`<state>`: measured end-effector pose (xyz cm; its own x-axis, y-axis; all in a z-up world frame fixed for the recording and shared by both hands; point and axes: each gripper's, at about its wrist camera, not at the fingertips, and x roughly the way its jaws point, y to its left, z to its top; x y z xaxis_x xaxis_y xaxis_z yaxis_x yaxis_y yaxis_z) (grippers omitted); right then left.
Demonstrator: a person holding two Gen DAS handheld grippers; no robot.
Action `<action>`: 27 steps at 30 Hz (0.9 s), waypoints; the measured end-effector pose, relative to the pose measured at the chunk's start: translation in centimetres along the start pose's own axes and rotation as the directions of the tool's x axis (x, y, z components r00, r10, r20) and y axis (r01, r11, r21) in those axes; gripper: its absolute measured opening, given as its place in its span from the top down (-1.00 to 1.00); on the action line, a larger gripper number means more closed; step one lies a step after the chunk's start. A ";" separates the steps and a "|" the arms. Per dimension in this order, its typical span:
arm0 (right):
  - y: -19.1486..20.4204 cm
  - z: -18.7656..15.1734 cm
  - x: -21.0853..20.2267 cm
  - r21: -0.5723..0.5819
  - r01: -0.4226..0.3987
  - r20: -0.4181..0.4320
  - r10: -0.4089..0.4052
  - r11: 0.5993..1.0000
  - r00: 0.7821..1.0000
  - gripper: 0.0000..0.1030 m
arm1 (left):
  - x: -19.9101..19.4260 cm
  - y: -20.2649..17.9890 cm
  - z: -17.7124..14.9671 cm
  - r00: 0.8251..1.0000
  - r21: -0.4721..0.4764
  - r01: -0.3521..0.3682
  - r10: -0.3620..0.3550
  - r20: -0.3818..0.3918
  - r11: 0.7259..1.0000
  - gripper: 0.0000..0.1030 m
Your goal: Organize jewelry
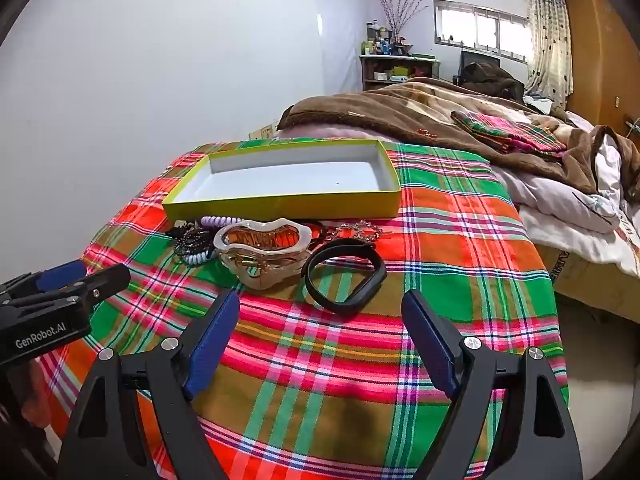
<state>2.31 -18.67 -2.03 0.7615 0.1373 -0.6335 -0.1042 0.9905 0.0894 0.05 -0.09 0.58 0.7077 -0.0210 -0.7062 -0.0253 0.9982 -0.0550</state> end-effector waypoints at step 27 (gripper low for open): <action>-1.0 0.7 1.4 0.024 -0.005 -0.006 0.005 1.000 1.000 -0.62 | 1.3 0.2 0.6 0.999 -0.001 -0.029 0.029 -0.032 1.000 -0.54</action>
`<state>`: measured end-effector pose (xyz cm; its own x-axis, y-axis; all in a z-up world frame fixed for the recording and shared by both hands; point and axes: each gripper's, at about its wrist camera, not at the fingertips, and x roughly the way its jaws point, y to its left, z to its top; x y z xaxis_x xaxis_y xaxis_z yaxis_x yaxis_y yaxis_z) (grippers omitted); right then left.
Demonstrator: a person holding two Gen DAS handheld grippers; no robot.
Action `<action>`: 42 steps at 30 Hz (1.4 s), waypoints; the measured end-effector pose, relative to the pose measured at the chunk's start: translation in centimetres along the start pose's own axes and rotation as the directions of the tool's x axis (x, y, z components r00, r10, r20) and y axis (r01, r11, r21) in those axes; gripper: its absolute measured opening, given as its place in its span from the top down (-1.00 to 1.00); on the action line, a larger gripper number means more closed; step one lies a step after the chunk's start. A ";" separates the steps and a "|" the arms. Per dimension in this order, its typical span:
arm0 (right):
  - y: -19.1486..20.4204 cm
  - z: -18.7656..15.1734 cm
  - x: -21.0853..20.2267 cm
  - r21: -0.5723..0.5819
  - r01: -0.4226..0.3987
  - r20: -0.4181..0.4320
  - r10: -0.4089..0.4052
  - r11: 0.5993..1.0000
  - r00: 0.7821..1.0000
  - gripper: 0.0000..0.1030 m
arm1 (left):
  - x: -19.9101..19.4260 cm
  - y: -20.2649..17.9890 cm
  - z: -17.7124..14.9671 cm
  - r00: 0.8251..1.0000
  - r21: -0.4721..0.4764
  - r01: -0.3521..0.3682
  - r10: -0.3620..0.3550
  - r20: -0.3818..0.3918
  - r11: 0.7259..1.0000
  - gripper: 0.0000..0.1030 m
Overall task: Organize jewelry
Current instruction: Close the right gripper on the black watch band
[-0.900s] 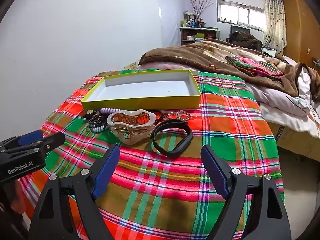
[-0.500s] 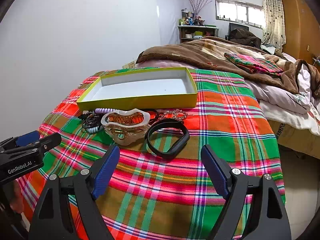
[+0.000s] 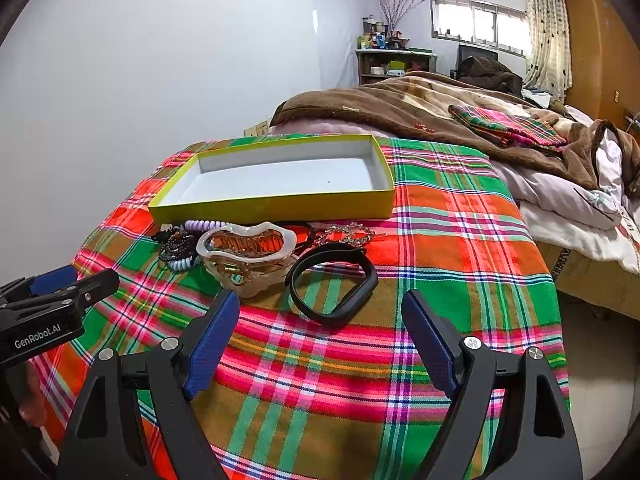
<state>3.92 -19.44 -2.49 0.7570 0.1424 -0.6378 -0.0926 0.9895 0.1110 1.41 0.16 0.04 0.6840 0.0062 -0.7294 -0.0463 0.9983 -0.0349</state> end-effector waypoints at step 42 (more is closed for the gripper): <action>-3.2 1.1 5.5 0.113 0.040 -0.164 -0.021 0.993 0.986 0.74 | 2.5 -0.1 2.6 0.972 0.052 0.226 -0.221 -0.077 0.973 -0.54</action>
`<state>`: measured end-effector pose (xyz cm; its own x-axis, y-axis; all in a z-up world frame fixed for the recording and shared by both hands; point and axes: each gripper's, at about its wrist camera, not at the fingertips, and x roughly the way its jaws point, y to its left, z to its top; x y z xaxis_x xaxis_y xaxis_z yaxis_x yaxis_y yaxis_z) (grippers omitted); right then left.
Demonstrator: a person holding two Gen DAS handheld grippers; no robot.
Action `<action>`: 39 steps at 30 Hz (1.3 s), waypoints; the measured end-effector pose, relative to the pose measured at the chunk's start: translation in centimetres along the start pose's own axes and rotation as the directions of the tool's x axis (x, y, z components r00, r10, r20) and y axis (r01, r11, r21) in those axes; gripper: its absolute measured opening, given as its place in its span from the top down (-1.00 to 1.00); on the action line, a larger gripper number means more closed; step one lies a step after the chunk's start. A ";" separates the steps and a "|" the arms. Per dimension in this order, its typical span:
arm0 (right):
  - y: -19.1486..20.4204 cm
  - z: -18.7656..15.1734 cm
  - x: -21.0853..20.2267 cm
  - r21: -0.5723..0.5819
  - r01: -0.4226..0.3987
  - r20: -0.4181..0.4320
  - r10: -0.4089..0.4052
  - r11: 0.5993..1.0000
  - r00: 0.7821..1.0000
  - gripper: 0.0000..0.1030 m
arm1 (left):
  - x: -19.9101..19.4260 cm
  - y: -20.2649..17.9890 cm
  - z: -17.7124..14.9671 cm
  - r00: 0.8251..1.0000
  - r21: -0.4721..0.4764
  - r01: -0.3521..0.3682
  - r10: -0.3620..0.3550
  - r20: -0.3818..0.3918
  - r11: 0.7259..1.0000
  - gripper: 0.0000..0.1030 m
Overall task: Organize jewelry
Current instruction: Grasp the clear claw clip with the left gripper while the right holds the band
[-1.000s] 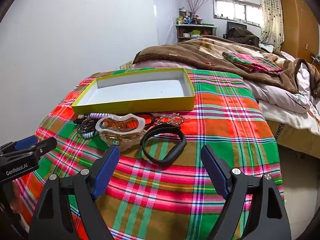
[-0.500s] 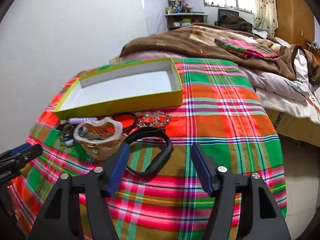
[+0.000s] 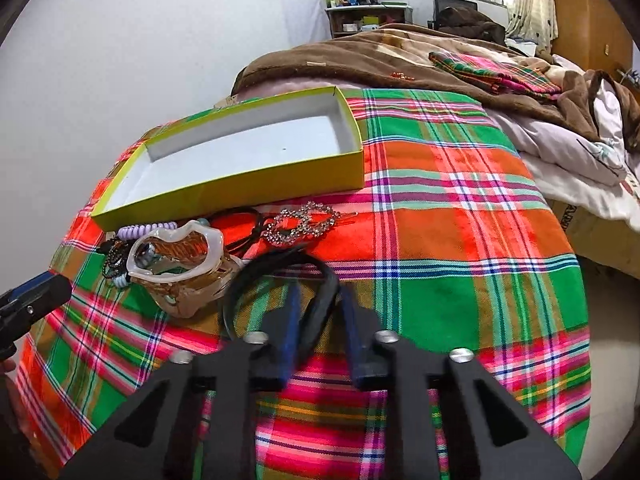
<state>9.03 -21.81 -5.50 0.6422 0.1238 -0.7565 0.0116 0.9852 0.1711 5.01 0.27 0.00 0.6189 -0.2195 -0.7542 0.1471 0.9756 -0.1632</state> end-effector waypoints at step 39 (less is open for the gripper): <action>-4.7 0.5 -2.9 0.041 -0.047 0.074 0.044 0.998 0.996 0.75 | 6.1 -10.9 1.0 0.975 0.476 0.153 -0.052 -0.218 0.866 0.51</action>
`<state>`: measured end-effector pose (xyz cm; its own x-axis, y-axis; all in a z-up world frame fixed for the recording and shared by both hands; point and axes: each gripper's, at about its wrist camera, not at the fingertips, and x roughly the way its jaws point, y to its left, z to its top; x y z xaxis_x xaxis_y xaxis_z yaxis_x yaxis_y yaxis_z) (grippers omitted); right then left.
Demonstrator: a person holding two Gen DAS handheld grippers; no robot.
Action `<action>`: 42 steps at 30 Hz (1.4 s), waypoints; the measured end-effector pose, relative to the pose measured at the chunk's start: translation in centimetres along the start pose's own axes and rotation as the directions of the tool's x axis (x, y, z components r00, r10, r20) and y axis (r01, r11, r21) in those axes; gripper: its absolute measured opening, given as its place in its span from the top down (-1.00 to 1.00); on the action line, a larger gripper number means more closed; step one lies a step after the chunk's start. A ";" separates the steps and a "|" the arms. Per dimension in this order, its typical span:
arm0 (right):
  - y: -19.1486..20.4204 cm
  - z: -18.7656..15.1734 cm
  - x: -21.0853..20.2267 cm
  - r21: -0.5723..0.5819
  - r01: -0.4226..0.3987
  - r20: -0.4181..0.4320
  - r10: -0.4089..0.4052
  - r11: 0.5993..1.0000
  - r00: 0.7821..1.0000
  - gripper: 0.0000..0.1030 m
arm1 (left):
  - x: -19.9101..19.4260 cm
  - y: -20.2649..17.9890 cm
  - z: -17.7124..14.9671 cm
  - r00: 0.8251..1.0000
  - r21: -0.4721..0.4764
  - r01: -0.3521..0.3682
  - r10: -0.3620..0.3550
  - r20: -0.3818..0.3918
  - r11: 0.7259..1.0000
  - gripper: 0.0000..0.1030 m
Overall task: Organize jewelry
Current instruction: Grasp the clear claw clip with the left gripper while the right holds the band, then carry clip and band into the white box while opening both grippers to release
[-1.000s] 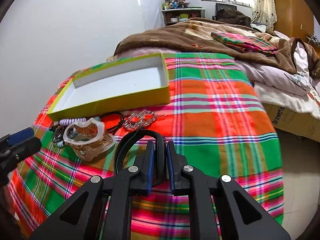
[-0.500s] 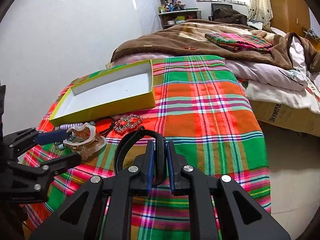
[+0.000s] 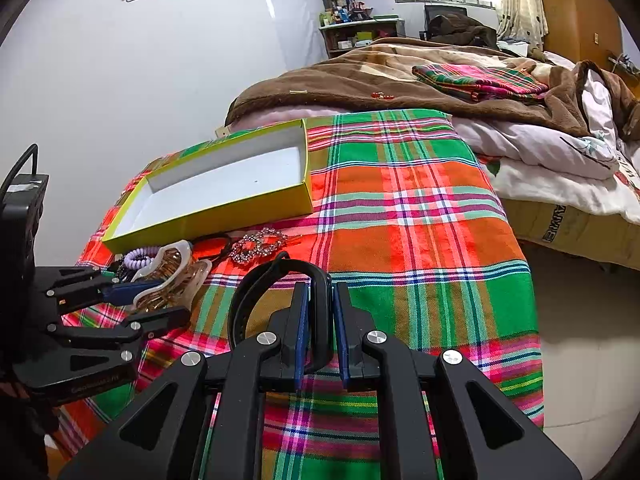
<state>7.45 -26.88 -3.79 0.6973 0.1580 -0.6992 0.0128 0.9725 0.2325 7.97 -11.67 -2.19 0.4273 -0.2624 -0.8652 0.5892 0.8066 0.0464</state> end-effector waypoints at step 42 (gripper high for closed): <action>4.9 12.3 7.9 -0.115 -0.069 -0.030 0.066 0.991 0.997 0.75 | -0.9 13.2 5.7 0.991 -0.309 -0.041 0.079 0.109 0.950 0.70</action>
<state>21.84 -22.97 0.11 0.6750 0.2268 -0.7021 -0.1176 0.9725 0.2010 19.28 -3.75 2.04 0.5447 -0.2546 -0.7990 0.3302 0.9410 -0.0747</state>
